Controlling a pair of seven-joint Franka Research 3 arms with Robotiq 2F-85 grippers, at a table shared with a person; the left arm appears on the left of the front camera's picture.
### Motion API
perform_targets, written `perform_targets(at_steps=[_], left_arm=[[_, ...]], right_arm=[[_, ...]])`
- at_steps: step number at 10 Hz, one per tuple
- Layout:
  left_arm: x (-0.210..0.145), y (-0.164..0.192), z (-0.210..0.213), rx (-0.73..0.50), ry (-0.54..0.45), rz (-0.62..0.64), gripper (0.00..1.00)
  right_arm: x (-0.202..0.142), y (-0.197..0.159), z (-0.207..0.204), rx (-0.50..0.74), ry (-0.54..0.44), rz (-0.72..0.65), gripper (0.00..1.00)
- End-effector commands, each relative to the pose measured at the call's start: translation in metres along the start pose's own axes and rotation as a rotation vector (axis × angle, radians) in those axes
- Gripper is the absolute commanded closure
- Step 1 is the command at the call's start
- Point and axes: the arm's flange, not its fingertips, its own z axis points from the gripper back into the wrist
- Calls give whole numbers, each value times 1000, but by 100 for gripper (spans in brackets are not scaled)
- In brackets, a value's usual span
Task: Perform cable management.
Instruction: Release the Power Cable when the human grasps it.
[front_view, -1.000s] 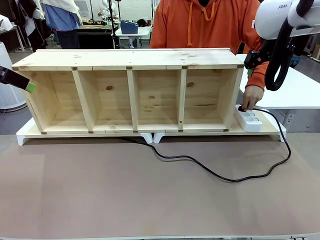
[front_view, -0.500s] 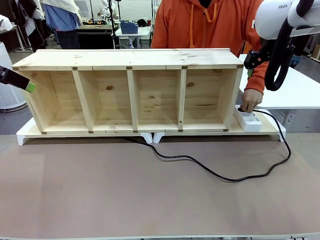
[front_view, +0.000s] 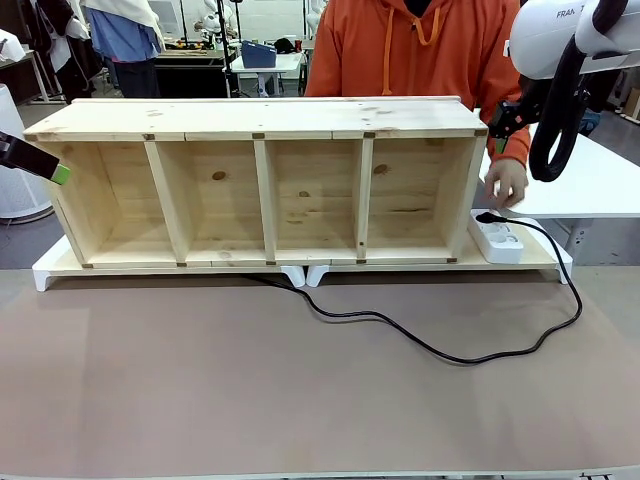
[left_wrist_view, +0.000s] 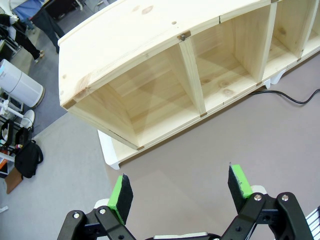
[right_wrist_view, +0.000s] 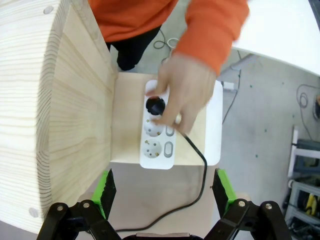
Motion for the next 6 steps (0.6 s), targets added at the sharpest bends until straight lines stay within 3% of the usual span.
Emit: perform_targets(at_steps=[1,6], left_arm=[[1,0,-1,1,-6,1,0],[1,0,-1,1,-6,1,0]], right_arm=[[-1,0,-1,0,7,-4,0],[-1,0,-1,0,7,-4,0]])
